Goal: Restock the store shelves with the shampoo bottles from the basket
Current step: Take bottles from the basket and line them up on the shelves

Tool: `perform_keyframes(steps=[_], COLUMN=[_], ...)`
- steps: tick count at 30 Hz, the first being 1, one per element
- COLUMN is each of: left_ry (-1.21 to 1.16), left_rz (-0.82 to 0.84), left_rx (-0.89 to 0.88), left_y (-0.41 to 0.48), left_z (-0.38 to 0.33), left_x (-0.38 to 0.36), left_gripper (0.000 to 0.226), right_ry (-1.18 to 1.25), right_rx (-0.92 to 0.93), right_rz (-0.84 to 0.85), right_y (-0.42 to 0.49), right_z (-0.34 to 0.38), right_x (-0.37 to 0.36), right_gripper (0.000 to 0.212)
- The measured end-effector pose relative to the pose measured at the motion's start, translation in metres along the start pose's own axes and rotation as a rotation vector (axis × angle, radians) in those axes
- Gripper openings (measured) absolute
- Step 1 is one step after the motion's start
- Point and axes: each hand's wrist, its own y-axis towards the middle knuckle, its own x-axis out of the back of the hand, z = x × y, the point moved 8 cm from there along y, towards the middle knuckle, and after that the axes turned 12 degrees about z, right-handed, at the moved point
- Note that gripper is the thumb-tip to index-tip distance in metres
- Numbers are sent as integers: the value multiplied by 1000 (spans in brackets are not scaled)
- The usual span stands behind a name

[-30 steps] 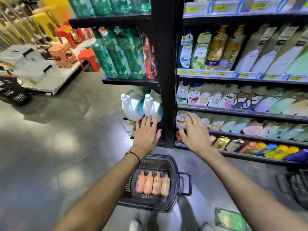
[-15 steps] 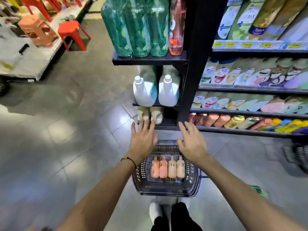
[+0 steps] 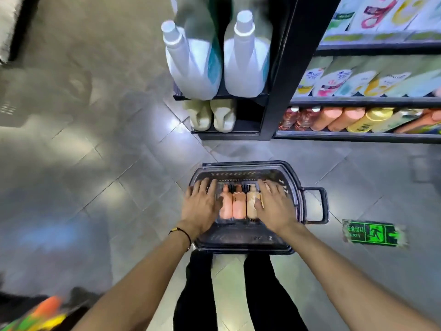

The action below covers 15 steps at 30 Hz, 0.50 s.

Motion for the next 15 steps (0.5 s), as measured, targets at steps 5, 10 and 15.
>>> perform_keyframes(steps=[5, 10, 15], left_ry=[-74, -305, -951], left_rz=[143, 211, 192], left_rx=[26, 106, 380], left_y=[66, 146, 225], left_z=[32, 62, 89], left_x=[-101, -207, -323], left_gripper=[56, 56, 41], right_ry=[12, -50, -82], right_rx=[-85, -116, -115], right_rz=[61, 117, 170], right_y=[58, 125, 192], right_z=[-29, -50, -71], right_x=[-77, -167, -264], right_gripper=[64, 65, 67])
